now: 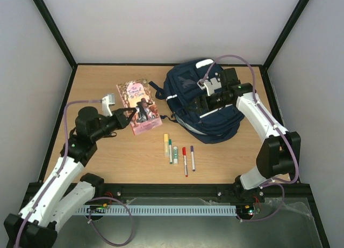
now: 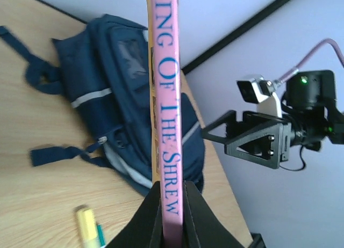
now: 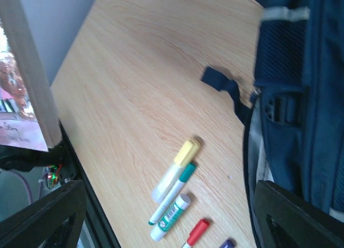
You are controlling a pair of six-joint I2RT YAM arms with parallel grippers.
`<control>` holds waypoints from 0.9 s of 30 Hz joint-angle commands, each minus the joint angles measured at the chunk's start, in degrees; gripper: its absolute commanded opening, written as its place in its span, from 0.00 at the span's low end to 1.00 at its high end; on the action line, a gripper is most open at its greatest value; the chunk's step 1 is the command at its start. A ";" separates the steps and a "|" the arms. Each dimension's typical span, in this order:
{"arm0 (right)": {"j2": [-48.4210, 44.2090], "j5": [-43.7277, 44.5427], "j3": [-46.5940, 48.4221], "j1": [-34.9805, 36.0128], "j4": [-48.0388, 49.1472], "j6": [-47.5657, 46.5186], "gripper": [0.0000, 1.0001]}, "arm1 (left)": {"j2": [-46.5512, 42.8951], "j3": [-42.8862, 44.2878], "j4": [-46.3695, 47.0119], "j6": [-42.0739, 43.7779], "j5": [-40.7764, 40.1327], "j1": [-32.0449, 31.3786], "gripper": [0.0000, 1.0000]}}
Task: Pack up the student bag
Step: Place the book in the student bag.
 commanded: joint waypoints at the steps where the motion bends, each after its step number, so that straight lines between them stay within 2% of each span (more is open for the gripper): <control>1: -1.96 -10.77 3.68 -0.37 -0.20 0.65 0.91 | 6.79 4.97 8.67 2.32 5.62 -2.89 0.02; 2: -2.04 -12.25 3.83 -0.29 0.99 1.52 0.95 | 8.98 6.12 10.40 2.84 7.08 -3.60 0.02; 5: -1.18 -17.55 4.10 -0.26 4.16 3.68 0.97 | 14.61 10.61 13.75 4.23 8.74 -5.87 0.02; 13: 1.88 -28.48 3.53 -0.27 10.37 6.96 0.96 | 28.39 21.12 17.65 5.90 14.36 -10.74 0.02; 20: -2.45 -33.99 1.47 -0.31 11.62 6.55 0.94 | 33.73 23.72 22.88 4.25 16.38 -11.97 0.02; 23: -5.08 -34.68 0.37 -0.26 11.78 7.41 0.91 | 35.23 25.63 20.14 5.63 14.53 -11.97 0.02; 27: -6.61 -34.61 0.18 -0.30 11.60 9.20 0.81 | 36.76 27.46 16.77 8.48 12.51 -11.97 0.02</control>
